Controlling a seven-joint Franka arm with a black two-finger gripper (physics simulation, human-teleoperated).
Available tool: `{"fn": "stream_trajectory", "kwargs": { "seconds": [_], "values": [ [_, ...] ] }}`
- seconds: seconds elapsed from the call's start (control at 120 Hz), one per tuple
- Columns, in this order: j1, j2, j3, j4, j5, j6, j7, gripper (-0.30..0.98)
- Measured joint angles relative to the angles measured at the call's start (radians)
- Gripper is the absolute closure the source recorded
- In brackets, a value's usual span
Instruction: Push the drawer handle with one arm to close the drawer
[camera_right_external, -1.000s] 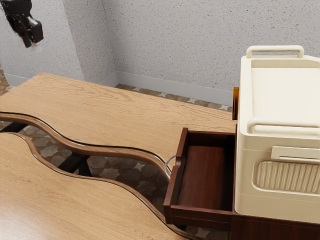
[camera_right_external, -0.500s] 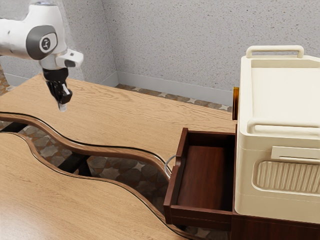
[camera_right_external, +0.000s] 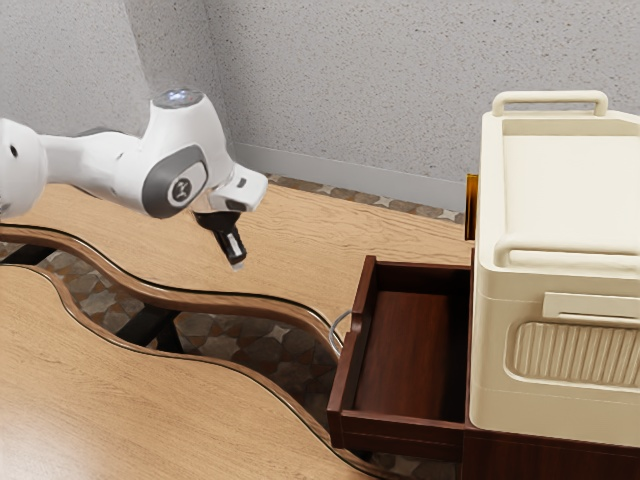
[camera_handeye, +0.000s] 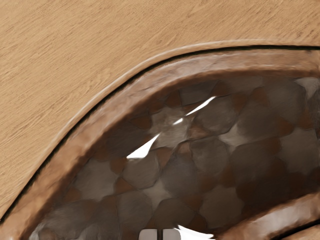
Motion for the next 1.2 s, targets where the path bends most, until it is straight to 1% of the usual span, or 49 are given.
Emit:
{"fn": "stream_trajectory", "kwargs": {
  "seconds": [0.217,0.358,0.475,0.683,0.808,0.975,1.2],
  "values": [
    [-0.118,-0.007,0.002,-0.116,-0.003,0.056,0.01,0.79],
    [-0.169,0.002,0.001,-0.132,0.002,0.113,0.014,0.79],
    [-0.196,0.01,-0.001,-0.144,0.004,0.197,0.019,0.79],
    [-0.275,0.018,-0.004,-0.18,-0.023,0.348,0.026,0.79],
    [-0.285,0.028,-0.02,-0.18,-0.034,0.406,0.03,0.79],
    [-0.303,0.049,-0.054,-0.174,-0.06,0.446,0.036,0.79],
    [-0.306,0.053,-0.125,-0.163,-0.072,0.502,0.04,0.79]
  ]
}}
